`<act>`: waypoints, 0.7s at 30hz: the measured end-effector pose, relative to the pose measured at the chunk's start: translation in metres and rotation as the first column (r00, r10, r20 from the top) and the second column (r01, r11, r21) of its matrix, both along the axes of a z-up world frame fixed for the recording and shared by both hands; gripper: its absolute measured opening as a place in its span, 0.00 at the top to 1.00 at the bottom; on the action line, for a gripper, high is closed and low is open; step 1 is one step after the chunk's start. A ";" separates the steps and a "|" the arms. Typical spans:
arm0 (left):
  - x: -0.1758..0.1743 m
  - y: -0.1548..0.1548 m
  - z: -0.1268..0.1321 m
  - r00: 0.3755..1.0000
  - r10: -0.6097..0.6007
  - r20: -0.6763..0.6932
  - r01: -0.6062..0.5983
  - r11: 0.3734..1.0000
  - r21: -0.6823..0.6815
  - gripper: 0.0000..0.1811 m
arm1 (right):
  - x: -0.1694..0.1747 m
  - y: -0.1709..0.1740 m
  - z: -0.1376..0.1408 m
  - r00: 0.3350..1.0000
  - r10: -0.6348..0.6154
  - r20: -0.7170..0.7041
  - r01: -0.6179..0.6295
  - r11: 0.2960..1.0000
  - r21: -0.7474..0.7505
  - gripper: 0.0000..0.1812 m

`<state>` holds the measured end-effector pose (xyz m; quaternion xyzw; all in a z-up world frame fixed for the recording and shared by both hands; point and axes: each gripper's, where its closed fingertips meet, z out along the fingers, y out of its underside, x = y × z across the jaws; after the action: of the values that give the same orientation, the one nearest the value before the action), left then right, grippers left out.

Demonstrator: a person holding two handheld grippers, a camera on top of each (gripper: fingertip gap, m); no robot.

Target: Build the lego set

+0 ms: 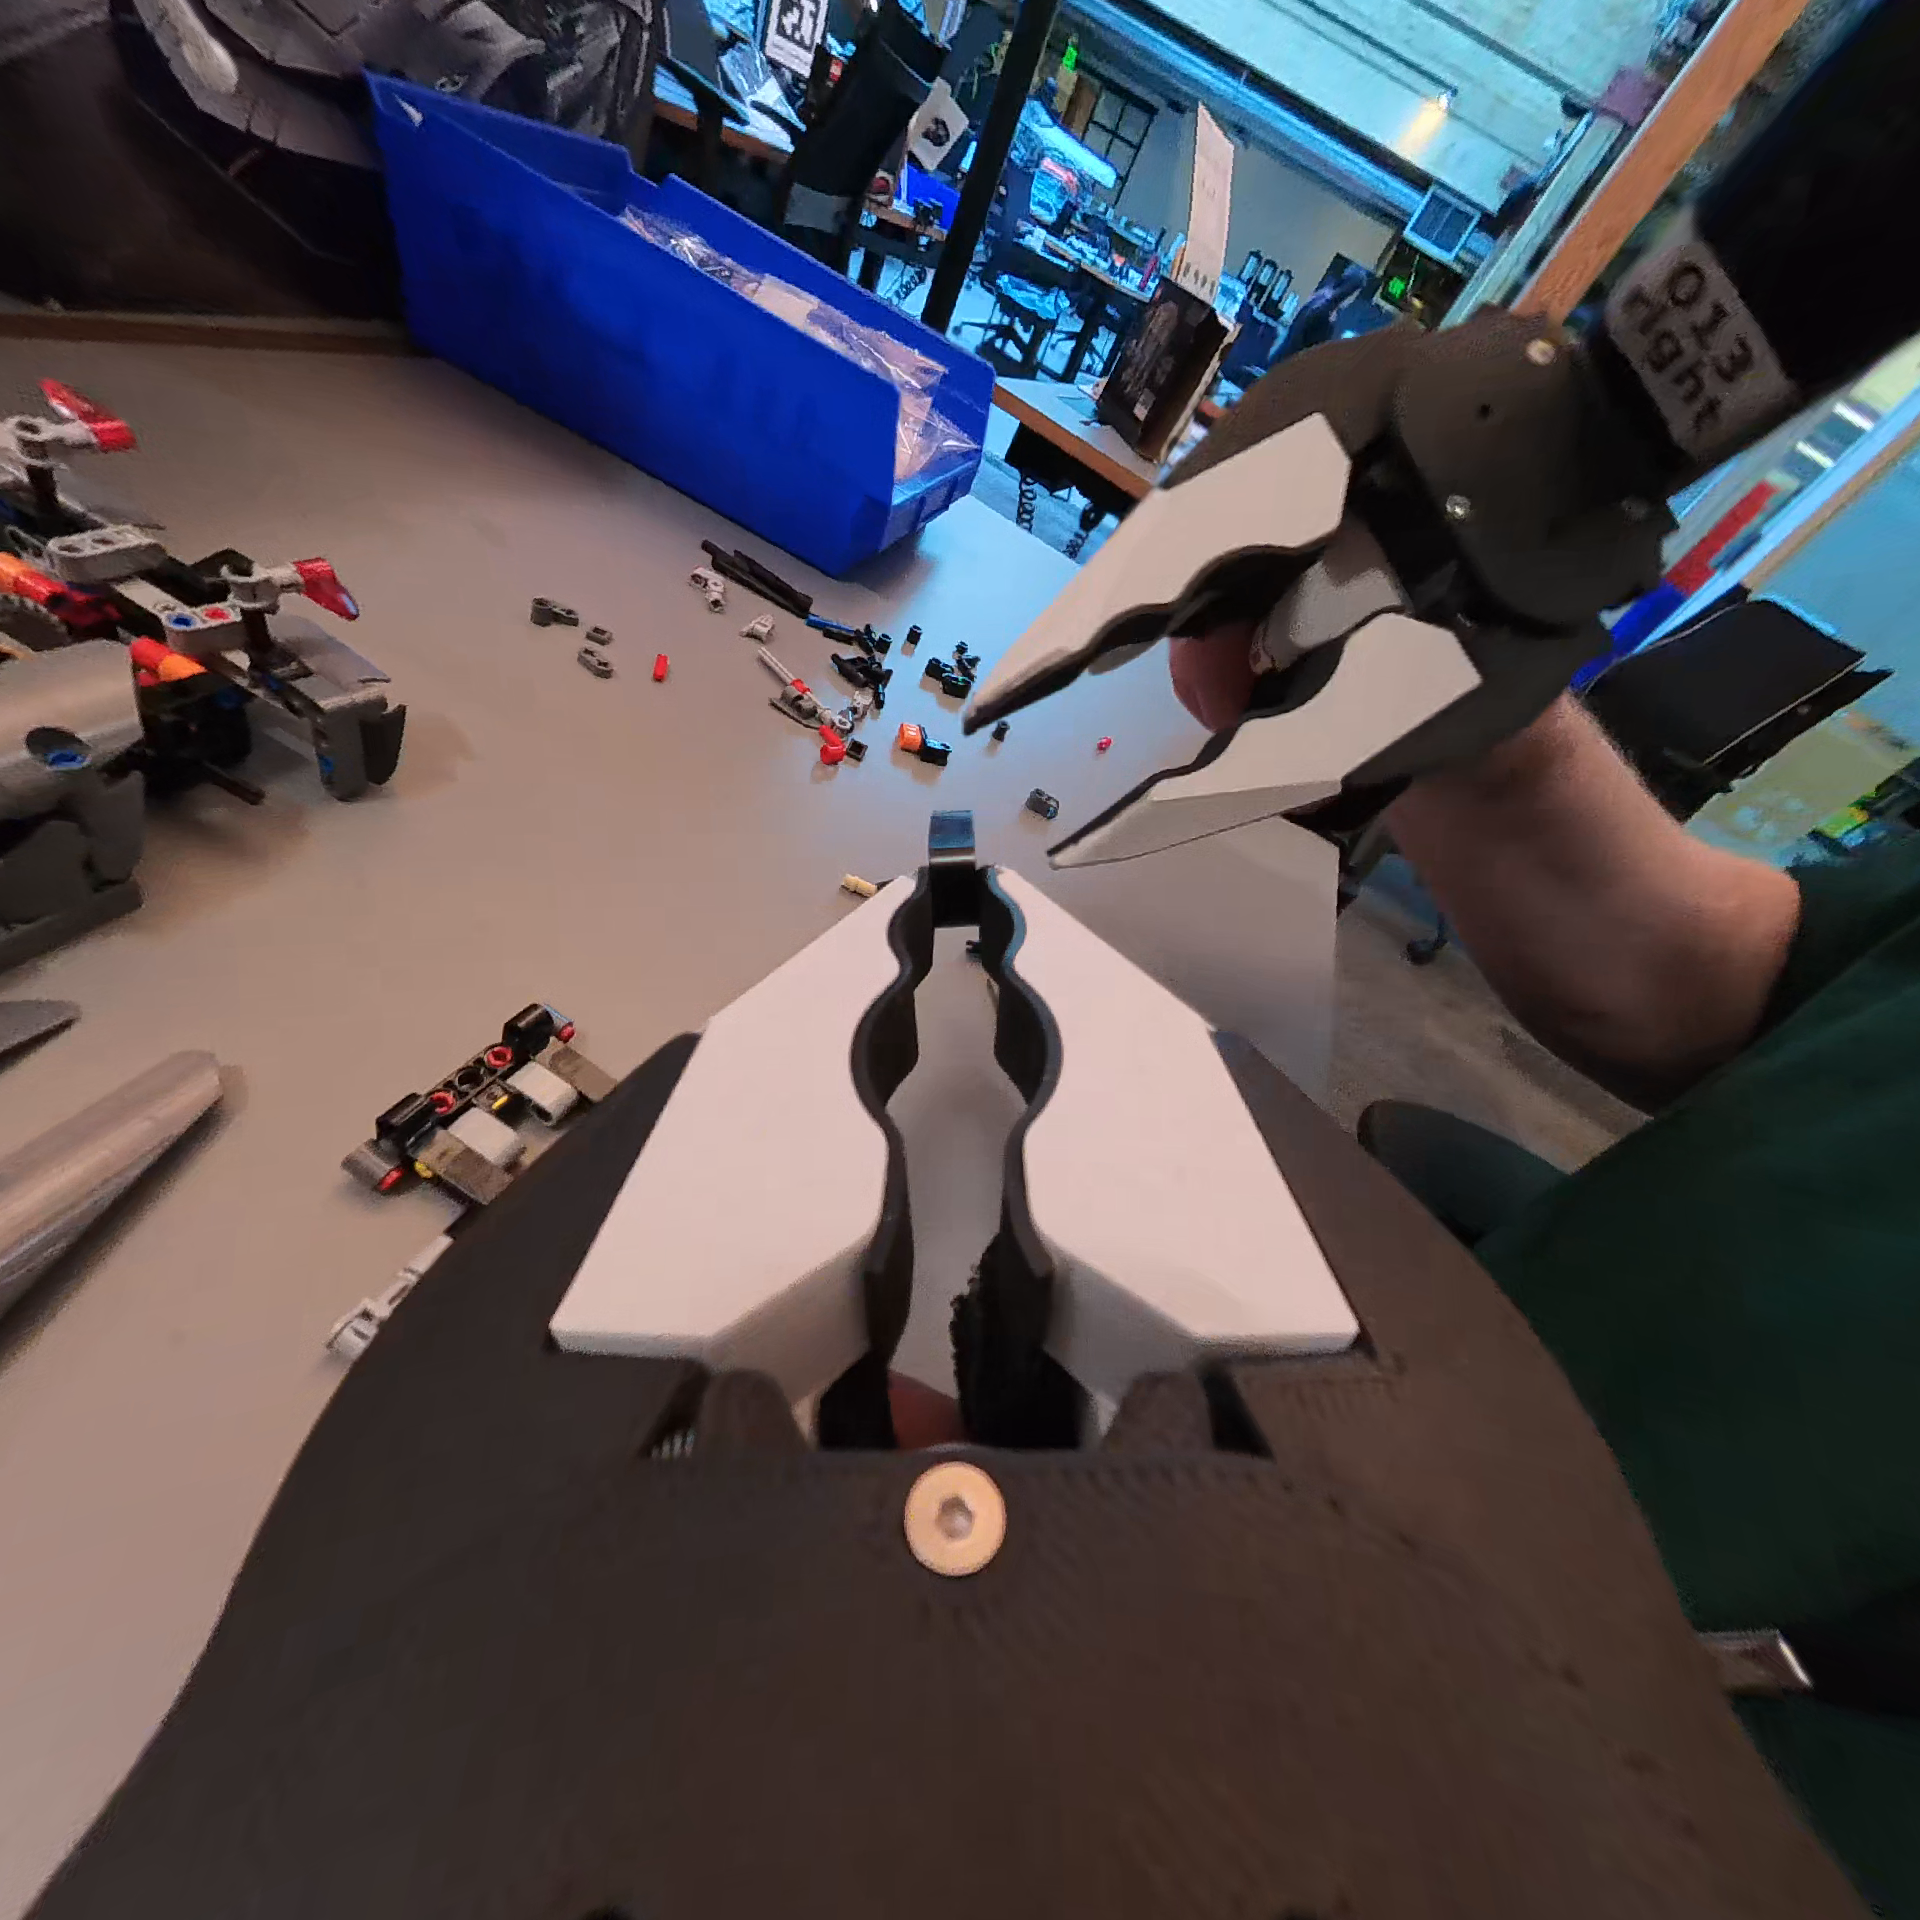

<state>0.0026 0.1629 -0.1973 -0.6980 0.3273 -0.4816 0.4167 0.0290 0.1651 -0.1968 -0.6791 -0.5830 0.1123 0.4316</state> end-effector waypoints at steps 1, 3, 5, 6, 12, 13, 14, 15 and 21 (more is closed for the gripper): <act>0.002 -0.001 0.001 1.000 -0.011 0.000 0.011 1.000 0.007 0.97 | 0.001 -0.001 -0.001 0.999 -0.010 -0.032 0.008 0.999 -0.044 0.83; 0.005 -0.003 0.006 1.000 -0.024 0.018 0.024 0.999 0.029 0.97 | -0.001 -0.003 -0.003 0.997 -0.013 -0.081 0.003 0.992 -0.128 0.82; 0.009 -0.007 0.010 0.999 -0.052 0.017 0.051 0.997 0.057 0.97 | -0.006 -0.008 -0.003 0.992 0.016 -0.126 -0.039 0.982 -0.186 0.81; 0.011 -0.010 0.012 0.997 -0.071 0.011 0.071 0.995 0.072 0.97 | -0.009 -0.011 -0.004 0.990 0.033 -0.137 -0.062 0.976 -0.210 0.80; 0.016 -0.024 0.018 0.990 -0.135 -0.033 0.138 0.979 0.150 0.97 | -0.014 -0.020 -0.005 0.978 0.119 -0.169 -0.165 0.942 -0.291 0.95; 0.016 -0.025 0.020 0.990 -0.141 -0.015 0.141 0.980 0.142 0.97 | -0.014 -0.021 -0.004 0.975 0.124 -0.186 -0.177 0.935 -0.307 0.95; 0.016 -0.025 0.021 0.989 -0.146 0.005 0.144 0.980 0.135 0.97 | -0.014 -0.022 -0.002 0.971 0.129 -0.203 -0.190 0.930 -0.314 0.95; 0.016 -0.025 0.023 0.989 -0.145 0.022 0.140 0.981 0.133 0.97 | -0.014 -0.022 0.000 0.967 0.130 -0.220 -0.196 0.929 -0.313 0.95; 0.018 -0.014 0.036 0.992 -0.089 0.092 0.078 0.990 0.116 0.97 | -0.002 -0.012 0.012 0.953 0.033 -0.301 -0.140 0.929 -0.342 0.86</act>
<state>0.0202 0.1492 -0.1610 -0.6350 0.3623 -0.5130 0.4499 0.0270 0.1532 -0.1844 -0.6961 -0.5127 0.3343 0.3752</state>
